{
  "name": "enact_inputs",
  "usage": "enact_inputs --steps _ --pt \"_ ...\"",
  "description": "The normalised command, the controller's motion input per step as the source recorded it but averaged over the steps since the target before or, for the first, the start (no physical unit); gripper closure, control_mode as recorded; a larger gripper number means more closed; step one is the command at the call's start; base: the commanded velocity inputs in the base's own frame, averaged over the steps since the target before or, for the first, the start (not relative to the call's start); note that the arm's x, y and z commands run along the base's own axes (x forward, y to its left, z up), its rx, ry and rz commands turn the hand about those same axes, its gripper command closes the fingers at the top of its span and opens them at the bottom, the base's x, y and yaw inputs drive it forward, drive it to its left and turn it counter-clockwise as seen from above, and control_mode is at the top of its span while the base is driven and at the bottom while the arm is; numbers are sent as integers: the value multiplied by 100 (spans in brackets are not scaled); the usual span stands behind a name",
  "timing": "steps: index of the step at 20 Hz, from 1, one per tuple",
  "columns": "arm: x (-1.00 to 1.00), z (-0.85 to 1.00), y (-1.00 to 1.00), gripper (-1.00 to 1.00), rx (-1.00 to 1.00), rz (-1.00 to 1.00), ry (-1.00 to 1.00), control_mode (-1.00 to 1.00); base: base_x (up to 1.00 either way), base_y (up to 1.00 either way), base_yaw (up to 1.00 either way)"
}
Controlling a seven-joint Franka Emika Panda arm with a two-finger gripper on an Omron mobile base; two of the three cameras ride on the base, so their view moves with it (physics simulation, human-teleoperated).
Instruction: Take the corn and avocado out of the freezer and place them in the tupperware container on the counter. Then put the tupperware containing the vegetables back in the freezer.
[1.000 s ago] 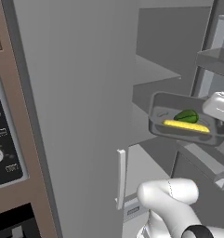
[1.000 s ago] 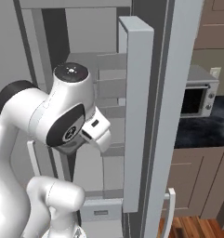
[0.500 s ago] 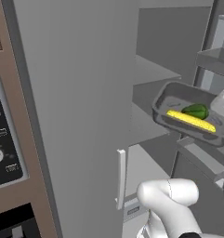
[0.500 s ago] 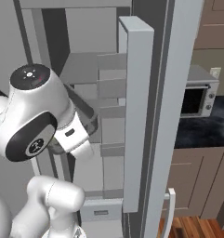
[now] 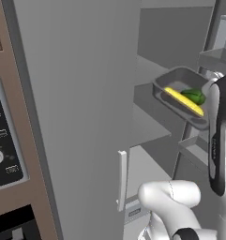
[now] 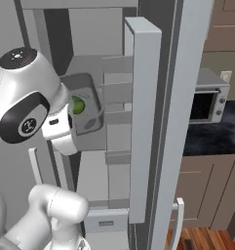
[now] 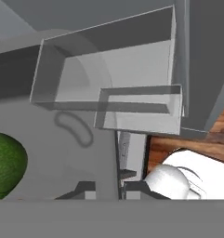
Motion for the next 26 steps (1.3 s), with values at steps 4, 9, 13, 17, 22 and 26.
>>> enact_inputs --steps 4,9,13,17,22,26 --pt "37 30 13 100 19 -25 0 -100 0 0 0" --pt "42 13 16 100 17 -15 0 -100 0 0 0" --pt "35 0 40 100 5 -11 0 -100 0 0 0" --pt "37 0 31 100 1 -13 0 -100 0 0 0" --pt "13 0 19 100 0 -10 -1 -100 0 0 0" --pt "19 2 3 100 3 -5 -1 -100 0 0 0"
